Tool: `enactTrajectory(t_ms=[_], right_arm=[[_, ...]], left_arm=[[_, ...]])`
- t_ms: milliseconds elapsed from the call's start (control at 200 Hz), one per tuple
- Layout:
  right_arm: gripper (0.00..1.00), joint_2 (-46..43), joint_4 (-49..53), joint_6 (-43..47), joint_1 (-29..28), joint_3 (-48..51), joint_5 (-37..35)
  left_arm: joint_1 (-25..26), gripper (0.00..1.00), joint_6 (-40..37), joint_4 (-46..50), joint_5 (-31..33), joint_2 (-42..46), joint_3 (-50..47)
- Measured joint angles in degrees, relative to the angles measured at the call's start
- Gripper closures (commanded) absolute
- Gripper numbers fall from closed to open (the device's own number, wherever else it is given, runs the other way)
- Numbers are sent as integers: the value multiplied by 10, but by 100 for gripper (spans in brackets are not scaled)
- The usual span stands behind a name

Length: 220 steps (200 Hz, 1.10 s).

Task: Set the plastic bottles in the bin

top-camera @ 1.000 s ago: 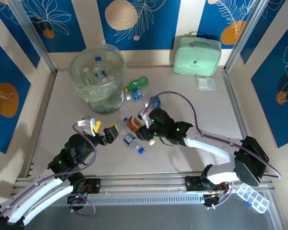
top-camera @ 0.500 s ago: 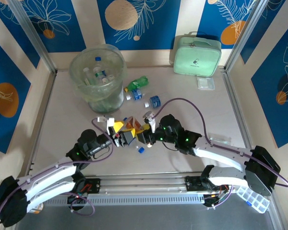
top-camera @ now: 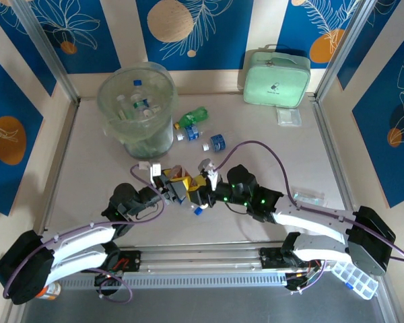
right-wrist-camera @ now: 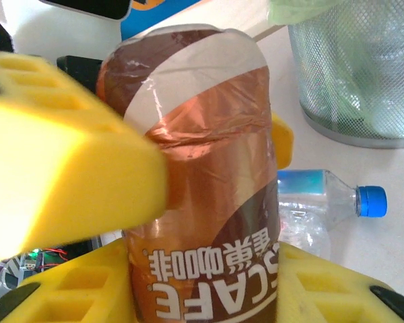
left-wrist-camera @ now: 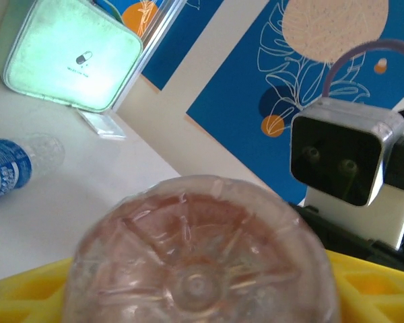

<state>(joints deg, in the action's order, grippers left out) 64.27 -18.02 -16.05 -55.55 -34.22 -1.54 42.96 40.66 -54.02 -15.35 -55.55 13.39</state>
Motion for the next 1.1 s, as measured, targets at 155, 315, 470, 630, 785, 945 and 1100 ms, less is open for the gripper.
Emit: enactTrajectory(t_ms=[155, 315, 470, 630, 785, 945, 1100], right_arm=[[56, -1, -7, 2, -1, 2, -7], [51, -1, -8, 7, -5, 2, -13], [42, -2, -9, 9, -8, 2, -15], [23, -11, -10, 14, -15, 3, -21], [15, -14, -6, 26, -19, 3, -28], [12, -14, 9, 33, -31, 3, -50], [12, -22, 14, 35, -44, 3, -93]], left_arm=[[0, 52, -4, -7, 0, 0, -1], [0, 60, -6, -9, -1, 0, -2], [0, 66, -15, -3, -1, 9, -2], [2, 70, -33, 29, 0, 52, -3], [2, 76, -53, 62, 13, 97, -4], [3, 83, -72, 113, 46, 135, -4], [3, 86, -88, 196, 87, 166, 3]])
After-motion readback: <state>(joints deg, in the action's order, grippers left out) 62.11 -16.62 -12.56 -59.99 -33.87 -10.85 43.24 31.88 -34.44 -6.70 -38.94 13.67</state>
